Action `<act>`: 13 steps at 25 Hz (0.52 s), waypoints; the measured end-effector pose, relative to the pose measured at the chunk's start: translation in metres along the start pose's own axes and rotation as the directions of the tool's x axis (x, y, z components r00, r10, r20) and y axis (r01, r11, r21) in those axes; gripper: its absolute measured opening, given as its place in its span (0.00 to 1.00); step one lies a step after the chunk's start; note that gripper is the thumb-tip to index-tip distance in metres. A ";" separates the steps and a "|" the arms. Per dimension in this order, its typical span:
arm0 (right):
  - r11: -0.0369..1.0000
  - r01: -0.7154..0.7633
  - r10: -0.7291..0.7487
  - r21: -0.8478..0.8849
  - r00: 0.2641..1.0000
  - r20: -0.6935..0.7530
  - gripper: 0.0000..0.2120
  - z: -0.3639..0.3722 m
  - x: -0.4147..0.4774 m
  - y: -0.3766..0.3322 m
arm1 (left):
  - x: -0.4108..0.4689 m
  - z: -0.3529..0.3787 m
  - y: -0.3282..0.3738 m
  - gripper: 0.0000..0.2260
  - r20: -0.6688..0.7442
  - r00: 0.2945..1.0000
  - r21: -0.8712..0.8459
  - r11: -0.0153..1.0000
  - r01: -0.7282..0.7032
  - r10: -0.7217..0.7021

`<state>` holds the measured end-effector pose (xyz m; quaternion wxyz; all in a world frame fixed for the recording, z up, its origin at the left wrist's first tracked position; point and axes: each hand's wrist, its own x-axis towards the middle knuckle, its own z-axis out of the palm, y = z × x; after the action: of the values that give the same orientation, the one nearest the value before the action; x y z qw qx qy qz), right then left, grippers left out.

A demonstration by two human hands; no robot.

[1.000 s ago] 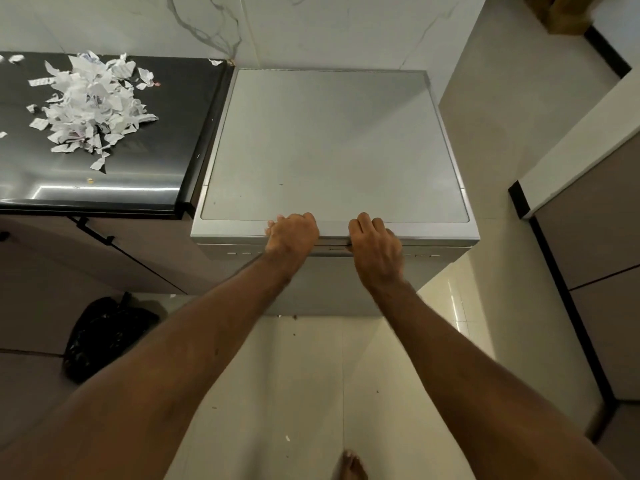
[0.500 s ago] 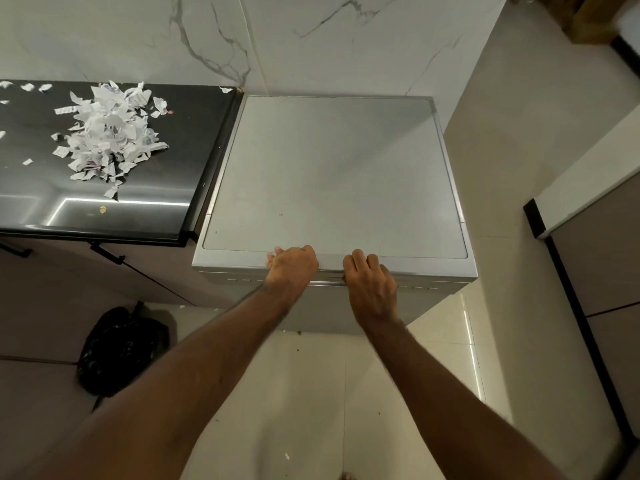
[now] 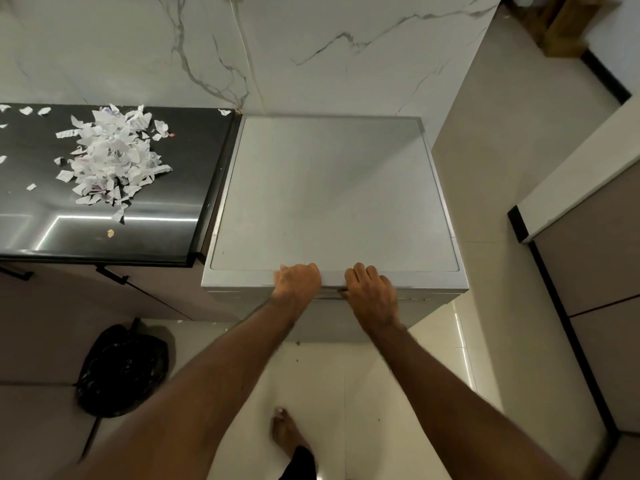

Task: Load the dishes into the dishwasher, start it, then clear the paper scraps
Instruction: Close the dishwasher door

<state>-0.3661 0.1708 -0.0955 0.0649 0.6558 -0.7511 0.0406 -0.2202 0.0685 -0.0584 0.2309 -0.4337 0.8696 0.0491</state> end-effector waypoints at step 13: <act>0.983 -0.058 0.062 0.173 0.998 -0.021 0.39 -0.058 0.111 -0.008 | 0.023 -0.087 -0.091 0.40 -0.373 0.921 -0.036 0.990 -0.136 0.113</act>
<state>-0.3705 0.0695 -0.0214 0.0169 0.6353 -0.7633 0.1159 -0.1927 -0.0302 0.0193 0.0460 -0.3860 0.9213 0.0074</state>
